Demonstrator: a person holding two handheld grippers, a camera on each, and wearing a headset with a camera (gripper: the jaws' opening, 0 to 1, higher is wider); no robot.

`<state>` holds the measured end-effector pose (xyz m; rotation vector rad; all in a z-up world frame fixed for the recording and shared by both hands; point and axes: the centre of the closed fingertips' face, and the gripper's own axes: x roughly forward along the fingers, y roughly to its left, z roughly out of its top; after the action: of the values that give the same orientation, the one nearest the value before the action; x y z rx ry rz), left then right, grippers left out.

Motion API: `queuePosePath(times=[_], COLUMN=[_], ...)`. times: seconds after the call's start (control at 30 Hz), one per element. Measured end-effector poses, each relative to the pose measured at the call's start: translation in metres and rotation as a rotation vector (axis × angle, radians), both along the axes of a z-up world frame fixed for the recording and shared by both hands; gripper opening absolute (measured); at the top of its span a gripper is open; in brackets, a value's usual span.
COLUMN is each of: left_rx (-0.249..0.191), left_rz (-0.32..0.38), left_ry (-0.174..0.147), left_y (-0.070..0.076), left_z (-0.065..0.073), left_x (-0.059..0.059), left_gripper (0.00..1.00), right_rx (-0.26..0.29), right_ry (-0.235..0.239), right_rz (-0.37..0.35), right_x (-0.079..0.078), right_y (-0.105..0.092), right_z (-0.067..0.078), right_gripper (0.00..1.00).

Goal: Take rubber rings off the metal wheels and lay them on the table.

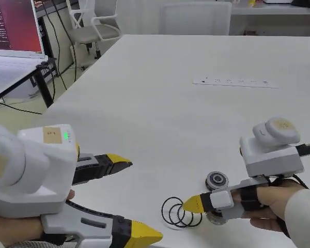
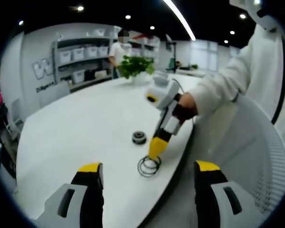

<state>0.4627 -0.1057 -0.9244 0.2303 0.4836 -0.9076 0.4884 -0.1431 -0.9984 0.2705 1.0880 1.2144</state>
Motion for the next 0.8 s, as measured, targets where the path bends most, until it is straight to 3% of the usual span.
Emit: queuePosePath(times=[0.3,0.47,0.67,0.8], left_rx=[0.003,0.030,0.036,0.024], left_rz=[-0.021,-0.011,-0.008,-0.001], left_ry=[0.006,0.027,0.068,0.071], left_y=[-0.011,-0.007,-0.006,-0.005], left_z=[-0.004,-0.012,-0.021,-0.020], left_x=[-0.001,0.000,-0.003,-0.003], left_gripper=[0.79,0.79,0.79,0.80], right_rx=[-0.024,-0.073,-0.097,-0.108], right_ry=[-0.032,-0.092,-0.140,-0.161], right_rz=[0.012,0.034,0.060,0.066], right_x=[0.002,0.005,0.005,0.007], right_y=[0.003,0.001,0.001,-0.001], right_z=[-0.006,-0.013,-0.013,-0.014], right_gripper=[0.00,0.00,0.00,0.00])
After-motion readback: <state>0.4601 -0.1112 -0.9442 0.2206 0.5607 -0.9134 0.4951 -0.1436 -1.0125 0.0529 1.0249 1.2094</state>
